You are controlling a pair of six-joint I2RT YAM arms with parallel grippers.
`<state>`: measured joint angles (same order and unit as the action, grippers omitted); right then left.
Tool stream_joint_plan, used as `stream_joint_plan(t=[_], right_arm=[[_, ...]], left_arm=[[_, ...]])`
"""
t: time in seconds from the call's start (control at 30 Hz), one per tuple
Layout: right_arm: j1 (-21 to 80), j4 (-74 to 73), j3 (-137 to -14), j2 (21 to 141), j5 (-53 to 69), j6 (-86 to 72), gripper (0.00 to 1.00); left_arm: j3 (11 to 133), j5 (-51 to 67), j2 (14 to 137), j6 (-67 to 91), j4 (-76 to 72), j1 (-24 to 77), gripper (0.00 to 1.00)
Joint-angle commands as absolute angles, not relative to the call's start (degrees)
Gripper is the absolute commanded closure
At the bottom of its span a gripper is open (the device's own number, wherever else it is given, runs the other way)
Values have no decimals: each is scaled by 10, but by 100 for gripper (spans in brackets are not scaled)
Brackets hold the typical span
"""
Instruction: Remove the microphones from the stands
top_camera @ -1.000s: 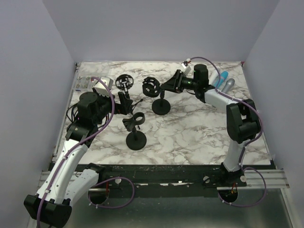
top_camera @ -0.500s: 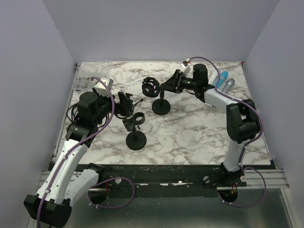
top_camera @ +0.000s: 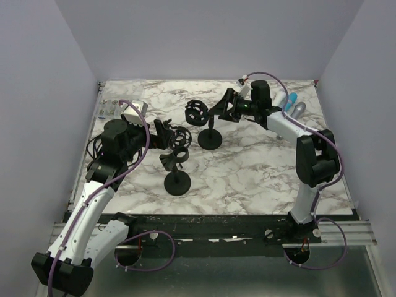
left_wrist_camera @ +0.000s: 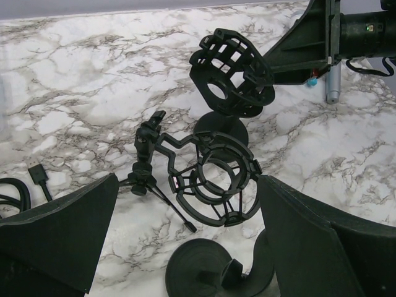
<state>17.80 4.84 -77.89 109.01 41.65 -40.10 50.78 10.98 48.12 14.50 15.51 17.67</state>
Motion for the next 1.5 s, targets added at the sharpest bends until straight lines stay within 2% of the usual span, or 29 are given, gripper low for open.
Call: stream_joint_plan(t=[0.0,0.03,0.27,0.43,0.6,0.83,1.03,1.27,1.47], right_arm=[[179,-56,-811,1056,354,-339,5],[179,-69,-816,1048,337,-328,1],[179,-189,-808,926,141,-254,0],[179,-233,-758,812,-9,-223,0],[178,-225,-678,673,-92,-215,0],[178,-218,-593,534,-124,-209,0],[178,-238,-577,509,-82,-225,0],[179,-300,-602,500,-132,-223,0],[179,-265,-571,441,-119,-200,0]], left_arm=[[522,110,487,140,148,172,1],[521,112,487,140,147,172,1],[545,104,475,153,160,172,2],[573,102,445,159,175,172,1],[564,122,410,193,167,171,1],[541,135,358,225,144,169,1],[585,129,358,213,184,169,2],[599,126,356,229,170,169,1],[577,122,330,226,134,169,1]])
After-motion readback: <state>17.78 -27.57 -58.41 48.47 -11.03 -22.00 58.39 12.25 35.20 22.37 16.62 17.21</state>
